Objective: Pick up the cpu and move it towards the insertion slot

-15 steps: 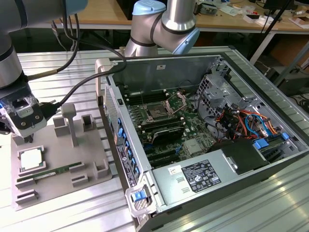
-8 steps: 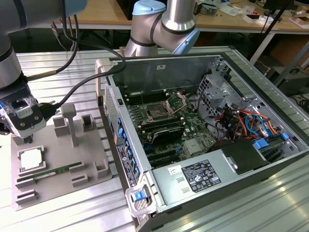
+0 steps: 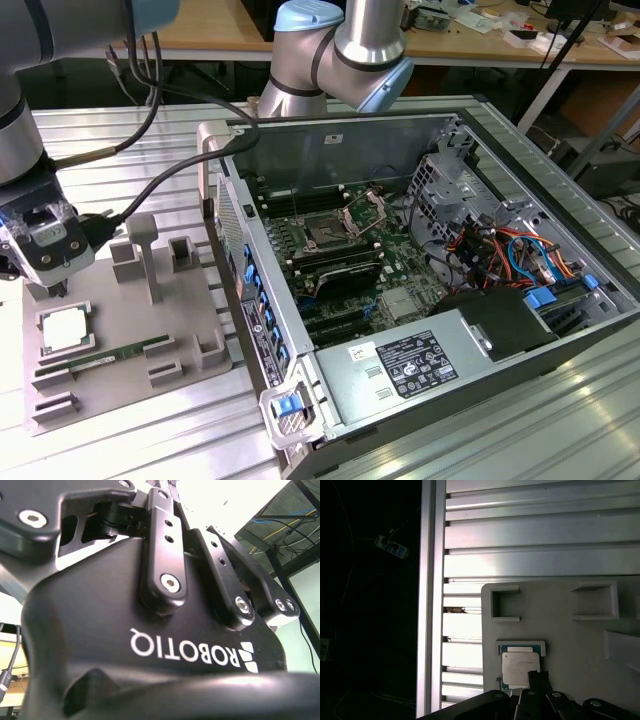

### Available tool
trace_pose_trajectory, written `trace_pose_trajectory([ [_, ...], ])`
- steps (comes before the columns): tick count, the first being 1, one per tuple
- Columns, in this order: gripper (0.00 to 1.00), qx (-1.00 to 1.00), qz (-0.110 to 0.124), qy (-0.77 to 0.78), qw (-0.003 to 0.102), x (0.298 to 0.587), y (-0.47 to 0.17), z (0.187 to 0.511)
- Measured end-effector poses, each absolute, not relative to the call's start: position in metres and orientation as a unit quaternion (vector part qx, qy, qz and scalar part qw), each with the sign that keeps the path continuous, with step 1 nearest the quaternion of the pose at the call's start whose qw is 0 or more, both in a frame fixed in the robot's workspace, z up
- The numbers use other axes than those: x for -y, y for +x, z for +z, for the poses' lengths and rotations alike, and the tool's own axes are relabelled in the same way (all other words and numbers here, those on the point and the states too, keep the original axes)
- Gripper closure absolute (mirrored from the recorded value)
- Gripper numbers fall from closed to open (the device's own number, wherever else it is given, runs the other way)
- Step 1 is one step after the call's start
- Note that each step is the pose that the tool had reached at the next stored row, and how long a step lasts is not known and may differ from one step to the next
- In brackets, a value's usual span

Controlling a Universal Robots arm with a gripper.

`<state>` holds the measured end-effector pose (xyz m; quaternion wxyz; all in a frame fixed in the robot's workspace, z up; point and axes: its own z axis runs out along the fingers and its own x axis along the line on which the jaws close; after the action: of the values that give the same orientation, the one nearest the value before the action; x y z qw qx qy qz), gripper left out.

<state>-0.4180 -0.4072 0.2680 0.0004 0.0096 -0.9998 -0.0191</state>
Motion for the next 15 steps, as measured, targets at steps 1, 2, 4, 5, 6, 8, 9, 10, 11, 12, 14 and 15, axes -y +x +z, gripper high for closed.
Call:
trace_pose_trajectory([
  [1, 0.89, 1.0, -0.019, 0.01, 0.0, 0.4072, -0.4181, 0.2679],
  [2, 0.89, 1.0, -0.019, 0.01, 0.0, 0.4072, -0.4181, 0.2677],
  [4, 0.89, 1.0, -0.019, 0.01, 0.0, 0.4072, -0.4183, 0.2675],
  [5, 0.89, 1.0, -0.019, 0.01, 0.0, 0.4072, -0.4183, 0.2672],
  [6, 0.89, 1.0, -0.019, 0.01, 0.0, 0.4072, -0.4184, 0.267],
  [8, 0.89, 1.0, -0.019, 0.01, 0.0, 0.4072, -0.4186, 0.2665],
  [9, 0.89, 1.0, -0.019, 0.01, 0.0, 0.4071, -0.4188, 0.2662],
  [10, 0.89, 1.0, -0.019, 0.01, 0.0, 0.4071, -0.4191, 0.2659],
  [11, 0.89, 1.0, -0.019, 0.01, 0.0, 0.4071, -0.4199, 0.2656],
  [12, 0.89, 1.0, -0.019, 0.01, 0.0, 0.4072, -0.4208, 0.2651],
  [14, 0.89, 1.0, -0.019, 0.01, 0.0, 0.4072, -0.4215, 0.2643],
  [15, 0.89, 1.0, -0.019, 0.01, 0.0, 0.4072, -0.4216, 0.2642],
])
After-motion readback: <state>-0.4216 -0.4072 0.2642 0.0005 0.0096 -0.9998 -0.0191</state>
